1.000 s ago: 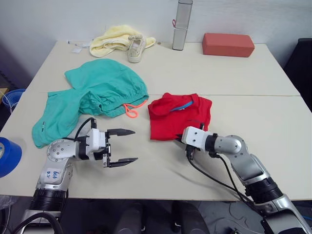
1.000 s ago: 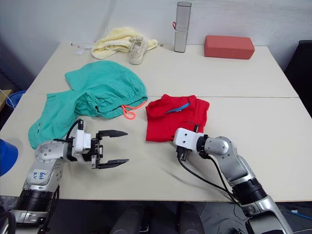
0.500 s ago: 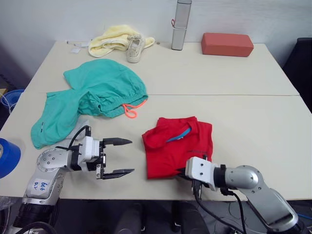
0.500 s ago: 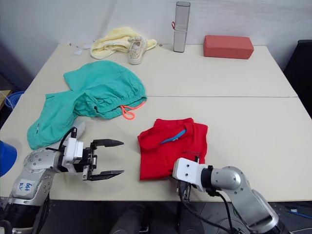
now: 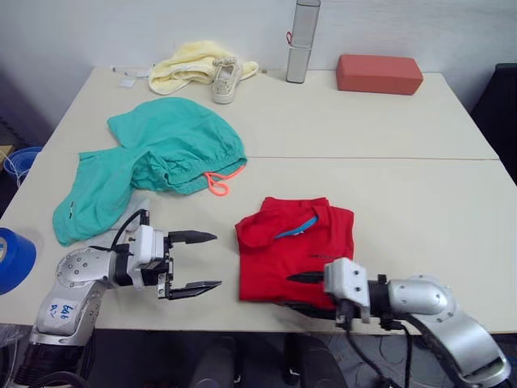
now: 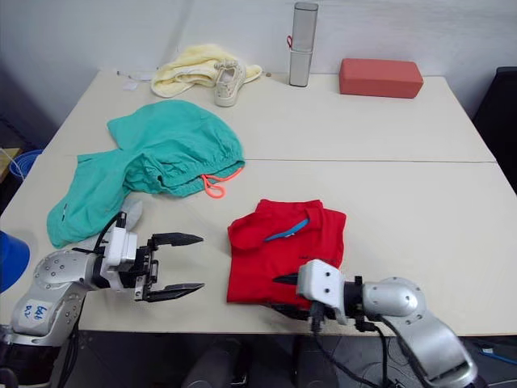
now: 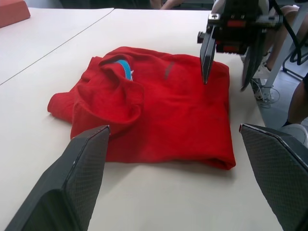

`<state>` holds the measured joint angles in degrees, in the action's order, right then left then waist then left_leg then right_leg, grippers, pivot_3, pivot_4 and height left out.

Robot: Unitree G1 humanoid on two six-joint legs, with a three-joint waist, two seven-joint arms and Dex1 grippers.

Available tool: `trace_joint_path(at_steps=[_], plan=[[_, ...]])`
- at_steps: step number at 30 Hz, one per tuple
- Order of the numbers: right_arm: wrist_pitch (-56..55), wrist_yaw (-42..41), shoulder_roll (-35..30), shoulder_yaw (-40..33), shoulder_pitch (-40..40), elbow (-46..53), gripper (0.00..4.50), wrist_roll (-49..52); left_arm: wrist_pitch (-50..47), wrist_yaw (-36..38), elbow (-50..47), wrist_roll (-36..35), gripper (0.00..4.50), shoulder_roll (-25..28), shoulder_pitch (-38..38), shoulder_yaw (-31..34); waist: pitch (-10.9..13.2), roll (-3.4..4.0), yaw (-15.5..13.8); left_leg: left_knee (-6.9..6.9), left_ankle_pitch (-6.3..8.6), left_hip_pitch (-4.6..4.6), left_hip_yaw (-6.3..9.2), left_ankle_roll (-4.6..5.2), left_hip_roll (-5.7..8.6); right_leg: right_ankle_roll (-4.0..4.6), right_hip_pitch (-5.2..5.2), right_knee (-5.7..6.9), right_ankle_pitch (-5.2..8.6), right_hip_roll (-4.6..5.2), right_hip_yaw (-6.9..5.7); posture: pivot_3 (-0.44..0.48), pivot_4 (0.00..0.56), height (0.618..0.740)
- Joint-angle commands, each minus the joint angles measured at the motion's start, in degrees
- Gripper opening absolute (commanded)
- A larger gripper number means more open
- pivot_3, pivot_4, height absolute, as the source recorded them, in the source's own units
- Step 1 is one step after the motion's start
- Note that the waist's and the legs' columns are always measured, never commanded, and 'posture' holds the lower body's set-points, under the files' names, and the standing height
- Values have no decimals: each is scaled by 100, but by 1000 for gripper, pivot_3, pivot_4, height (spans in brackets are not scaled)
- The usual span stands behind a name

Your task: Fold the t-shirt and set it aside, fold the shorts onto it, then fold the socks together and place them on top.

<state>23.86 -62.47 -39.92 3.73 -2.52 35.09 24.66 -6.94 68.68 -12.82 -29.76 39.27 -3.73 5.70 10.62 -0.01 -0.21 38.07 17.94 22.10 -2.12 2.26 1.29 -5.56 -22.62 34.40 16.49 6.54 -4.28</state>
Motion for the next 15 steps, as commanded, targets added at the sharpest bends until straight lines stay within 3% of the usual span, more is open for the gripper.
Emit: trace_joint_path(at_steps=[1, 2, 5, 9, 14, 15], plan=[[51, -556, -177, -646, 129, -205, 2098, 1023, -145, -38, -248, -237, 4110, -76, -154, -58, 0, 0, 5, 0, 0, -3, 0, 1, 0, 0, 3, 0, 0, 0, 0, 0, 150, 740], [9, -613, -188, -733, 191, -333, 2098, 1111, -256, -40, -268, -289, 3938, -91, -197, -97, 0, 0, 6, 0, 1, -6, 1, 2, 0, 0, 5, 0, 0, 0, 0, 0, 150, 740], [-236, -369, -29, -548, 820, -1451, 1478, 601, -346, -156, -60, 122, 2996, -270, -557, -610, 0, 0, 10, 1, 1, -10, 1, 0, -1, 0, 7, 2, 0, 0, 0, 0, 150, 740], [-997, -214, 225, -71, 1429, -2563, 62, -271, -191, -270, 248, 547, 1693, -515, -850, -1051, -2, 4, 17, -1, -2, -9, -2, -4, 2, 0, 3, 3, -3, -1, -1, 0, 150, 740], [-1581, -253, 459, 316, 1791, -3230, 0, -759, 103, -417, 643, 1048, 30, -938, -1224, -1557, -1, 4, 12, 7, -11, 8, -5, -6, 2, 1, -8, 35, -2, -9, -9, 0, 150, 740], [-1679, -246, 482, 378, 1803, -3312, 0, -843, 64, -425, 677, 1081, 30, -990, -1275, -1631, -1, 4, 11, 9, -12, 8, -7, -5, 3, 0, -8, 36, -2, -9, -9, 0, 150, 740]])
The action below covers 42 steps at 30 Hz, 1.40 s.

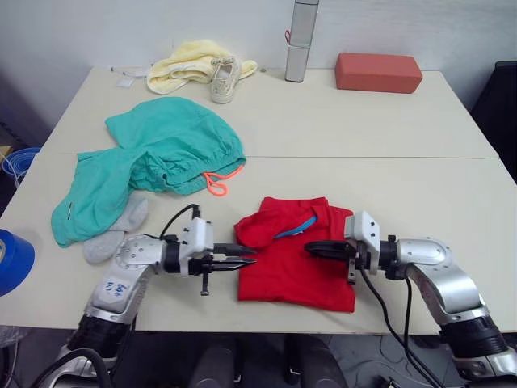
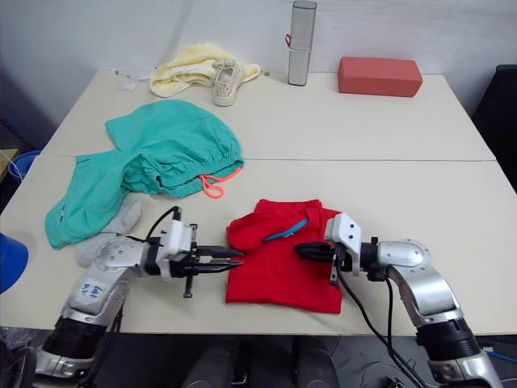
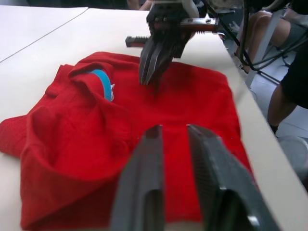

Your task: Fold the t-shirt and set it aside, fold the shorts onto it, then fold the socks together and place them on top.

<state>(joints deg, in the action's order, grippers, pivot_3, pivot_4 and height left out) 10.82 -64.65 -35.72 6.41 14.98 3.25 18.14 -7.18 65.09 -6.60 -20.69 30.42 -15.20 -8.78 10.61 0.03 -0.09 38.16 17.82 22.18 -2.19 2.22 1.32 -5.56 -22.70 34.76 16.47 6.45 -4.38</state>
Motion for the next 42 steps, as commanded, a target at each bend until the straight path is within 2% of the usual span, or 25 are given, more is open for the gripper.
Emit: trace_joint_path(at_steps=[1, 5, 12, 22, 26, 30, 35, 38, 40, 42], plan=[[-457, -20, 86, 153, 59, -199, 0, -260, 69, -79, 89, 223, 30, -160, -178, -258, 0, 0, -4, 3, -1, -1, 0, 1, 0, -2, 3, 0, -1, -1, -1, 0, 150, 740], [-599, 93, 180, 177, 35, -295, 0, -353, 61, -262, 270, 556, 30, -364, -412, -536, 0, 0, -25, 7, -2, -1, 0, 3, 1, -6, 5, 1, -3, -1, 0, 0, 150, 740], [-839, 20, 198, 180, -148, -273, 0, -355, 447, -1738, 1566, 1345, 30, -1130, -1316, -295, 0, -1, -126, 15, -4, -2, 0, 2, 2, -9, 6, 9, -5, -5, -2, 0, 150, 740], [-531, 626, 533, -87, 97, -488, 0, -257, 932, -2691, 2582, 1839, 30, -1345, -1728, -28, 1, -2, -126, 17, -8, -3, -3, -5, 0, -10, 6, 14, -5, -11, -7, 0, 150, 740], [-381, 1283, 655, -300, 277, -593, 0, -386, 1465, -3160, 2678, 1685, 30, -1322, -1797, 496, 1, -2, -123, 18, -8, -2, -1, -5, 0, -10, 5, 15, -6, -10, -5, 0, 150, 740], [-192, 1917, 736, -426, 362, -517, 0, -618, 2169, -2894, 2589, 1343, 30, -1258, -1856, 826, 0, -1, -123, 17, -9, -2, -1, -10, -1, -10, 1, 17, -6, -9, -4, 0, 150, 740], [110, 2027, 768, -437, 278, -137, 0, -436, 2267, -1713, 2131, 608, 30, -1123, -1639, 731, 0, -1, -122, 18, -9, -1, -3, -10, 0, -10, 1, 16, -6, -9, -6, 0, 150, 740], [189, 1576, 717, -541, 223, 177, 0, 96, 2067, -1284, 1906, 647, 30, -1016, -1359, 435, 0, -1, -116, 17, -9, -1, -4, -9, 0, -10, 3, 16, -6, -9, -4, 0, 150, 740], [165, 1100, 611, -582, 156, 363, 0, 463, 1946, -1407, 1912, 934, 30, -978, -1298, 308, 0, -1, -117, 17, -9, -2, -4, -8, -1, -10, 3, 17, -6, -12, -4, 0, 150, 740], [184, 812, 493, -605, 111, 407, 0, 611, 1710, -1523, 1902, 910, 30, -1032, -1298, 298, 0, -1, -125, 17, -10, -1, -4, -6, 0, -10, 4, 17, -6, -13, -5, 0, 150, 740]])
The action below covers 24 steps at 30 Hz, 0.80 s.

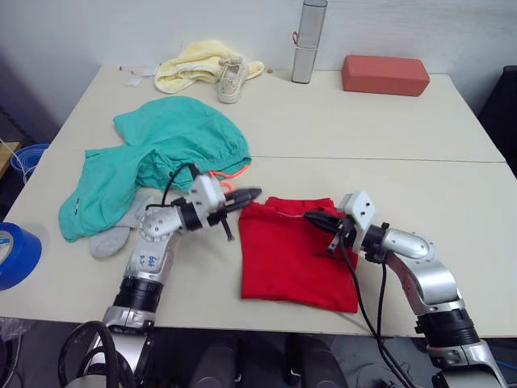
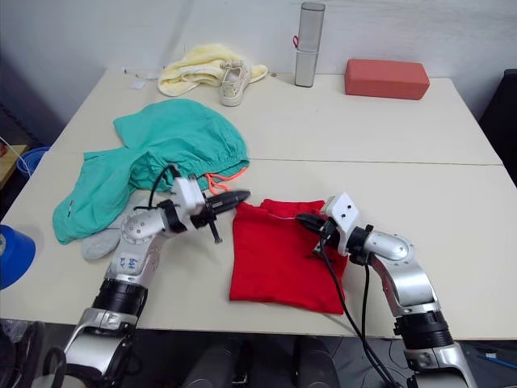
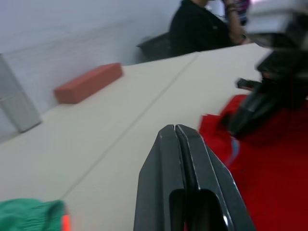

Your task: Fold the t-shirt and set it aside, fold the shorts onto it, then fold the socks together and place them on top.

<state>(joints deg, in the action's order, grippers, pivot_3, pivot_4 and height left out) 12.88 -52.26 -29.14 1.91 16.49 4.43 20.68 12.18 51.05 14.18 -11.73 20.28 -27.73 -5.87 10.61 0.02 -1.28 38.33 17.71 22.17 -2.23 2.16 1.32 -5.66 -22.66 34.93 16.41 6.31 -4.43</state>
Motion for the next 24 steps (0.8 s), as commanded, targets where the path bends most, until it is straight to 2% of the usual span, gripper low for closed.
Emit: trace_joint_path(at_steps=[1, 8, 13, 18, 24], plan=[[-3, -424, -228, -154, -25, 191, 0, 292, -379, -154, -173, -10, 30, -50, -47, -3, 0, 0, -6, 2, 1, 0, 0, 2, 0, 0, 1, 0, 0, 0, 0, 0, 150, 740], [-360, -355, -463, 191, 251, -954, 0, -594, -1241, -398, 50, 385, 30, -126, -146, -318, 0, 0, -2, 0, 2, -1, 0, 5, 1, -1, 1, 0, 0, 2, 2, 0, 150, 740], [-818, 286, -339, 38, 497, -1694, 0, -1067, -1574, -911, 274, 629, 30, -282, -249, -264, -1, -2, 1, 3, 0, -3, -4, 5, 1, -1, 1, 5, -1, 2, 1, 0, 150, 740], [-902, 743, -161, -216, 494, -1809, 0, -1007, -1752, -1489, 385, 650, 30, -422, -297, -15, -1, -2, -1, 6, -1, -2, -2, 2, 1, -2, 1, 6, -1, 3, 3, 0, 150, 740], [-797, 504, -151, -194, 133, -1378, 0, -726, -1740, -1507, 320, 505, 30, -403, -230, 137, -1, -2, -8, 6, -1, -2, -1, 2, 1, -2, 2, 5, -1, 5, 3, 0, 150, 740]])
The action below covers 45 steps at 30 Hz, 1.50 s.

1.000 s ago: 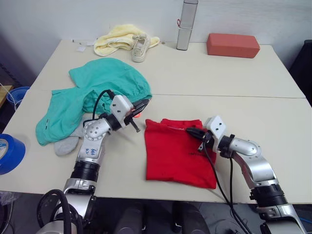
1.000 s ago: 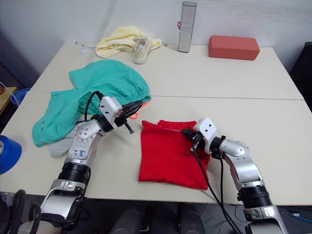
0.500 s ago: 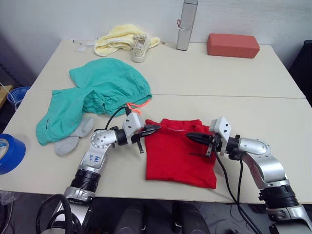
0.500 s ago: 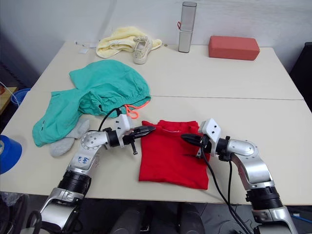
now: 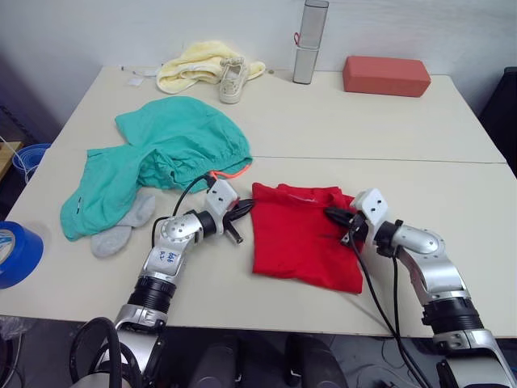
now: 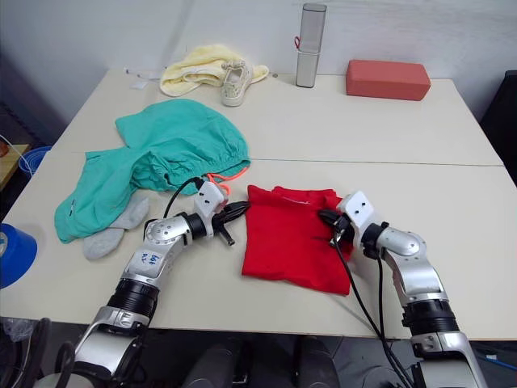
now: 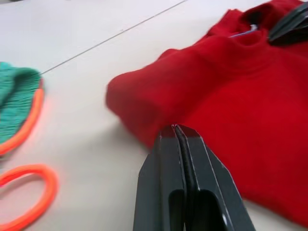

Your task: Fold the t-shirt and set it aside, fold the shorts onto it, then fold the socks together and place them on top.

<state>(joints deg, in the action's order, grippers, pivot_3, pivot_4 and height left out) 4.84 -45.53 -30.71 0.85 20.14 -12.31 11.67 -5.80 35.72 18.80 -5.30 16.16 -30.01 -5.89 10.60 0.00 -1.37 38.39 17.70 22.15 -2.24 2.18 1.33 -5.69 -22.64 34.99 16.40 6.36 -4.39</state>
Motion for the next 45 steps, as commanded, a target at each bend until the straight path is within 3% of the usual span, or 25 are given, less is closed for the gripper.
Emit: trace_joint_path(at_steps=[1, 8, 13, 20, 25, 37, 41, 45], plan=[[-77, -263, 20, -75, -296, 401, 0, 235, 148, 165, -224, -237, 30, 11, 20, 164, 0, 0, 3, -1, 0, 0, 0, 0, 0, 0, 0, 0, 0, 0, 0, 0, 150, 740], [-377, -979, 64, -39, -553, 1346, 0, 845, 405, 1454, -1199, -1091, 30, 141, 404, 122, 0, 1, 26, -5, 1, -1, 0, -5, -3, 0, -3, -1, 0, -2, 3, 0, 150, 740], [40, -1035, 21, 322, -779, 1624, 0, 683, 385, 1876, -1291, -972, 30, 146, 511, -339, 0, 1, -3, -6, 1, -3, 0, -5, -3, 1, 2, -5, 0, -2, 3, 0, 150, 740], [289, -1005, -187, 683, -1094, 1591, 0, 209, -640, 1839, -1542, -654, 30, 248, 754, -1026, -1, 2, 3, -7, 3, -2, 3, 1, 1, 1, 1, -6, 0, 4, 4, 0, 150, 740], [509, -1471, -398, 777, -1573, 2148, 0, 535, -1551, 2387, -2238, -769, 30, 980, 1272, -1399, -5, 6, 14, -17, 6, -11, 7, -4, -6, 6, 7, -13, 3, 1, 5, 0, 150, 740], [743, -2026, -638, 92, -1977, 2761, 0, 1609, -1548, 2576, -2955, -1291, 30, 1408, 1854, -983, -7, 8, 7, -25, 21, -31, 8, 0, -8, 15, 18, -43, 8, 12, 18, 0, 150, 740], [991, -1951, -556, -275, -1599, 2675, 0, 2105, -1488, 2956, -3216, -1764, 30, 1609, 1848, -620, -5, 8, 32, -27, 21, -30, 8, -1, -12, 19, 15, -41, 10, 12, 17, 0, 150, 740], [983, -1381, -389, -381, -1039, 2130, 0, 1779, -1275, 3016, -3078, -1939, 30, 1637, 1743, -273, -5, 10, 27, -27, 21, -30, 9, -3, -12, 21, 13, -41, 11, 12, 16, 0, 150, 740]])
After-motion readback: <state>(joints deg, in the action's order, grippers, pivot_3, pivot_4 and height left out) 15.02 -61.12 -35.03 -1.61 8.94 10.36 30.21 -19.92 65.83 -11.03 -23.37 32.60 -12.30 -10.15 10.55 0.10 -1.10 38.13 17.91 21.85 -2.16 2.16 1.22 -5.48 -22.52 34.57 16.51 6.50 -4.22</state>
